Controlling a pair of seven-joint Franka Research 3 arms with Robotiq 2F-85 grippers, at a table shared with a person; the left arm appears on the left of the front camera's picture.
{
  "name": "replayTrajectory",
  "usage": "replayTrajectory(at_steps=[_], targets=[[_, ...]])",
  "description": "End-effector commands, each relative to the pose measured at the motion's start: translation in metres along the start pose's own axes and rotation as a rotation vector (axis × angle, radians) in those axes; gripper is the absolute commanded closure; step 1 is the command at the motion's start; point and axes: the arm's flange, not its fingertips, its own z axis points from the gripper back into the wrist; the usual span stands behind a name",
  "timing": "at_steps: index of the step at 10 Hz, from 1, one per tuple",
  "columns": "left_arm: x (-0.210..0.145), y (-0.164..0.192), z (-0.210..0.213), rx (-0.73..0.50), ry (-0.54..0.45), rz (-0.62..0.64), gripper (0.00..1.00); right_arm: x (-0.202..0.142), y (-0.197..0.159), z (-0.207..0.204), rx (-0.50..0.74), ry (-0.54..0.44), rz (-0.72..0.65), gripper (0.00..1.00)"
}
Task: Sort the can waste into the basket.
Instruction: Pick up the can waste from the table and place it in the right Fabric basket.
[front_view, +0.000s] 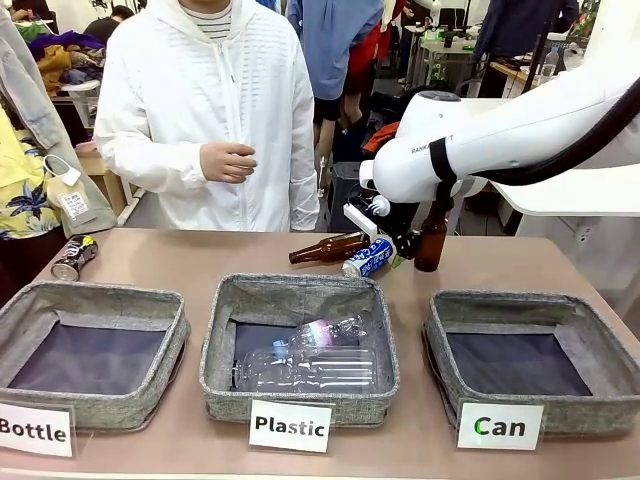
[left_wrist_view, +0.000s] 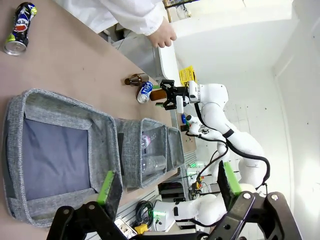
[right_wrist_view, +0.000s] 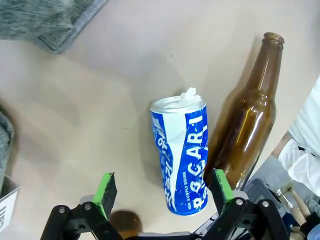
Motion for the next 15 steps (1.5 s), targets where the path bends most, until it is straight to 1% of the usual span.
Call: replayTrajectory(at_steps=[1,2,4,5,6,7,9,10,11,12,13,14,15], targets=[[0.000,0.000,0.000,-0.018,-0.006,-0.019,0.00,0.004,0.008,0.019,-0.015,-0.029,0.030,0.00],[0.000,0.000,0.000,-0.018,-0.006,-0.019,0.00,0.016,0.045,0.070,-0.095,-0.024,0.027,0.00],[0.000,0.000,0.000,-0.018,-0.006,-0.019,0.00,0.051,0.131,0.177,-0.166,0.025,-0.050,0.00],[0.000,0.000,0.000,-0.018,-0.006,-0.019,0.00,0.064,0.176,0.213,-0.155,0.045,-0.140,0.00],[0.000,0.000,0.000,-0.018,-0.006,-0.019,0.00,0.071,0.213,0.233,-0.195,0.066,-0.230,0.00],[0.000,0.000,0.000,-0.018,-0.006,-0.019,0.00,0.071,0.254,0.246,-0.267,0.068,-0.362,0.00],[0.000,0.000,0.000,-0.018,-0.006,-0.019,0.00,0.056,0.336,0.249,-0.407,0.008,-0.555,0.00],[0.000,0.000,0.000,-0.018,-0.006,-0.019,0.00,0.039,0.378,0.247,-0.460,-0.068,-0.667,0.00],[0.000,0.000,0.000,-0.018,-0.006,-0.019,0.00,0.019,0.412,0.235,-0.511,-0.137,-0.792,0.00],[0.000,0.000,0.000,-0.018,-0.006,-0.019,0.00,-0.003,0.441,0.217,-0.548,-0.250,-0.849,0.00],[0.000,0.000,0.000,-0.018,-0.006,-0.019,0.00,-0.023,0.465,0.195,-0.601,-0.334,-0.855,0.00],[0.000,0.000,0.000,-0.018,-0.006,-0.019,0.00,-0.032,0.475,0.177,-0.628,-0.382,-0.843,0.00],[0.000,0.000,0.000,-0.018,-0.006,-0.019,0.00,-0.038,0.480,0.166,-0.634,-0.404,-0.839,0.00]])
